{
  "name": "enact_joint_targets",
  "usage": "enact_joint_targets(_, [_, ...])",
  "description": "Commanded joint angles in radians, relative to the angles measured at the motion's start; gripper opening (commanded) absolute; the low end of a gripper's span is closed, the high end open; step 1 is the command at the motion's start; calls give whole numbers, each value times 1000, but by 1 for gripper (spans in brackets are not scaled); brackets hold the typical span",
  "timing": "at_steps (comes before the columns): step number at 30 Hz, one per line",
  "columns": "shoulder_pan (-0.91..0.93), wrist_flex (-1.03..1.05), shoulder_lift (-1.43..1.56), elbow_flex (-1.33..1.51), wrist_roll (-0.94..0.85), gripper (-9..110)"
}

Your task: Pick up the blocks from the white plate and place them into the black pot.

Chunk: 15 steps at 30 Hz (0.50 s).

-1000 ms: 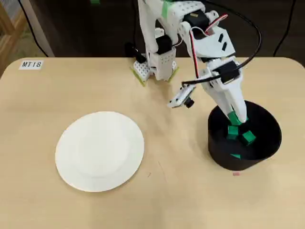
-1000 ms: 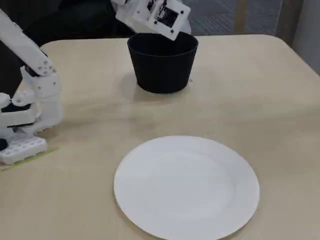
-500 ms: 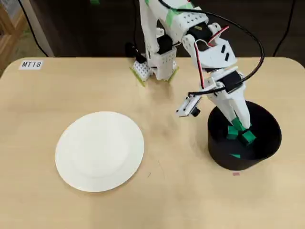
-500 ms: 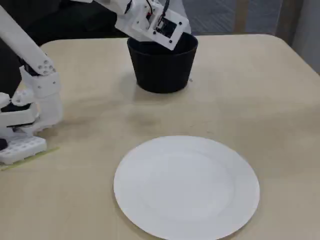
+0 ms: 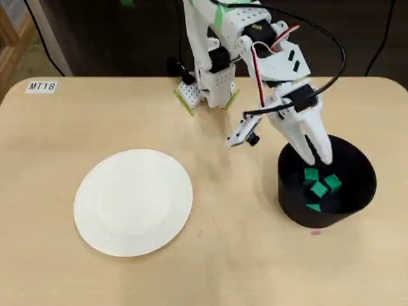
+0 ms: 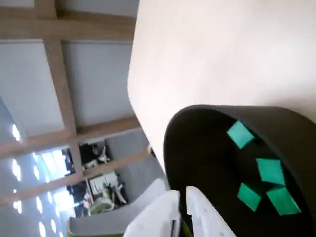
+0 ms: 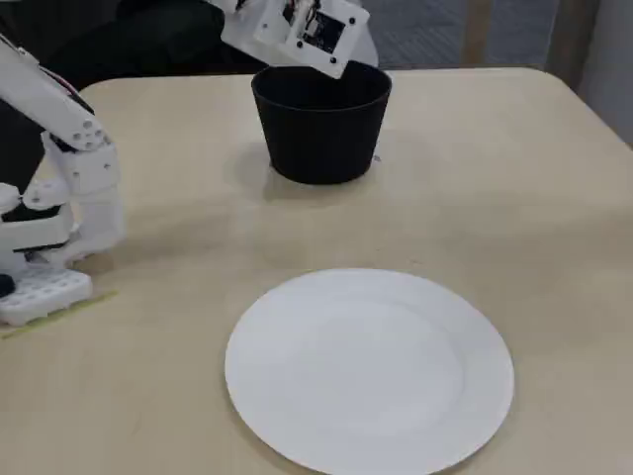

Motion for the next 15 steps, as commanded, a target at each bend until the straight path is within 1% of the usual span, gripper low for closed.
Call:
enact_joint_targets(1, [101,100,114,-6,-21,-2])
enact_joint_targets(5, [276,238,222,-5,-46,-2])
enact_joint_targets(9, [428,288,264,11,-75,-2])
enact_joint_targets(12, [500,304,288,37,-94,-2])
enact_joint_targets(15, [514,307,360,104,-74,-2])
